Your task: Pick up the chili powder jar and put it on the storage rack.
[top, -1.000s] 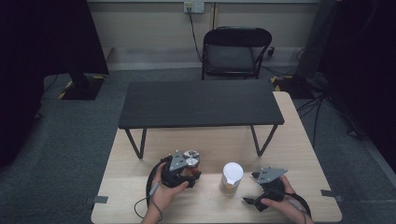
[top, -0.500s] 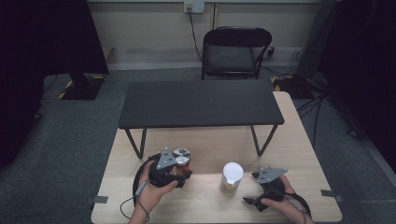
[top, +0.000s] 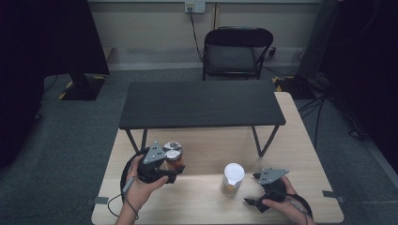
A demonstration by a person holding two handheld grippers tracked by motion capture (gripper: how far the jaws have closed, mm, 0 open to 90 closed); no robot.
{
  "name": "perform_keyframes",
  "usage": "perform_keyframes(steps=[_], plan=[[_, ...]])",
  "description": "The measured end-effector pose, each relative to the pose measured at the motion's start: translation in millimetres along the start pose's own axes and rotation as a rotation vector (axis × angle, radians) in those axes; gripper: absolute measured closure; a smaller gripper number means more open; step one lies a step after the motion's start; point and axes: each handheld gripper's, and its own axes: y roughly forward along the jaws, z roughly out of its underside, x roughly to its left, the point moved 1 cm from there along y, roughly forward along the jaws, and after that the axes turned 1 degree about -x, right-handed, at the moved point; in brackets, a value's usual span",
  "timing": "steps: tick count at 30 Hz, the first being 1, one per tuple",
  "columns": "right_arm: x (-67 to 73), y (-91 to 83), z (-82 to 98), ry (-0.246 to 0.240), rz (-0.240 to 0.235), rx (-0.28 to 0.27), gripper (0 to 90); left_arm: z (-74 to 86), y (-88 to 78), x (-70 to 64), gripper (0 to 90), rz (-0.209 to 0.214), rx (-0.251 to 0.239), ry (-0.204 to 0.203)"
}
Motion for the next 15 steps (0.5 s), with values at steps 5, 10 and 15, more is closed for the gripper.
perform_keyframes(steps=[5,10,15], plan=[[0.0,0.0,0.0,0.0,0.0,0.0,0.0,-8.9,-8.4,3.5,30.5,0.007,-0.004,0.001],[0.0,0.0,0.0,0.0,0.0,0.0,0.0,-18.8,-15.8,6.8,30.4,0.018,0.0,-0.001],[0.0,0.0,0.0,0.0,0.0,0.0,0.0,-28.2,-21.4,7.1,30.5,0.016,0.003,0.006]])
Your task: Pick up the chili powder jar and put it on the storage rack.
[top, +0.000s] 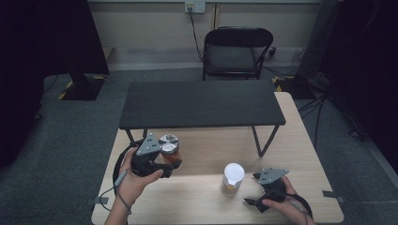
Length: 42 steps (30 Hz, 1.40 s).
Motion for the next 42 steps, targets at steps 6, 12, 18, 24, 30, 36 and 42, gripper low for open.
perform_keyframes(steps=[6,12,18,24,30,36,42], plan=[[0.0,0.0,0.0,0.0,0.0,0.0,0.0,-12.3,-6.0,0.4,30.4,0.0,0.003,0.009],[0.0,0.0,0.0,0.0,0.0,0.0,0.0,-25.4,-13.1,2.6,30.5,0.017,0.005,0.017],[0.0,0.0,0.0,0.0,0.0,0.0,0.0,-38.8,-19.2,3.2,30.5,0.015,0.001,0.02],[0.0,0.0,0.0,0.0,0.0,0.0,0.0,-54.2,-22.5,4.4,30.5,0.022,-0.003,0.016],[0.0,0.0,0.0,0.0,0.0,0.0,0.0,-69.9,-24.1,3.9,30.5,0.019,0.001,0.025],[0.0,0.0,0.0,-0.001,0.0,0.0,0.0,-81.8,-24.3,4.3,30.5,0.0,0.002,0.026],[0.0,0.1,0.1,-0.001,0.0,-0.001,0.0,-96.3,-23.8,4.3,30.5,-0.021,0.005,0.029]])
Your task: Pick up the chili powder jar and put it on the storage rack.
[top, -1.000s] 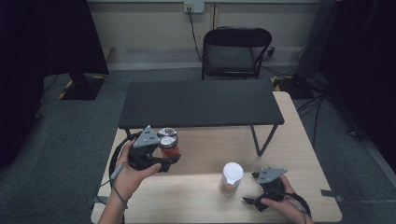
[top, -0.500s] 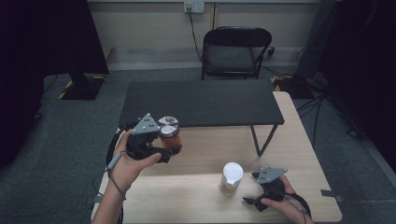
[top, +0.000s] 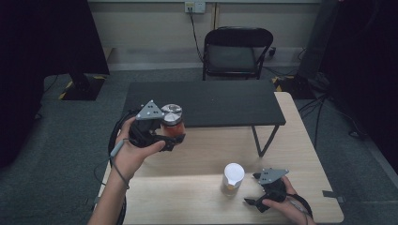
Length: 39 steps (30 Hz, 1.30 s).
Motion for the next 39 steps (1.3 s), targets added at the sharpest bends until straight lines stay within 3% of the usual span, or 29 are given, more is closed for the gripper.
perform_keyframes(steps=[10,28,39], plan=[[0.0,0.0,0.0,0.0,0.0,0.0,0.0,-17.1,4.7,4.6,30.5,-0.041,0.013,-0.015],[0.0,0.0,0.0,0.0,0.0,0.0,0.0,-23.4,29.8,15.4,30.5,-0.145,0.038,-0.076],[0.0,0.0,0.0,0.001,0.0,0.0,0.0,-24.6,36.8,20.0,30.5,-0.171,0.039,-0.105]])
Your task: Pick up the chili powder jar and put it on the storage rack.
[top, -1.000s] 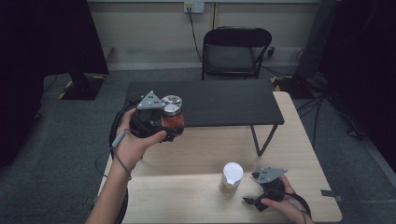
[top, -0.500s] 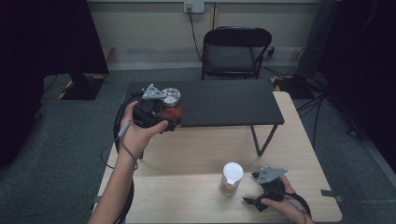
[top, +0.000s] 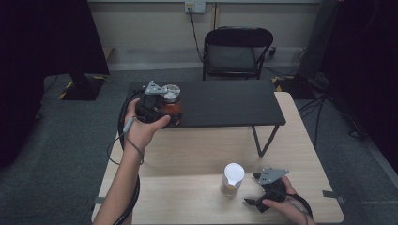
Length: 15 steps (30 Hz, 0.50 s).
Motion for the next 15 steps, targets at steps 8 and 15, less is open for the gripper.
perform_keyframes(steps=[8,15], plan=[[0.0,0.0,0.0,0.0,0.0,0.0,0.0,2.2,3.5,2.8,30.4,-0.008,-0.002,-0.017],[0.0,0.0,0.0,0.0,0.0,0.0,0.0,4.4,4.1,2.9,30.4,-0.01,-0.009,-0.018]])
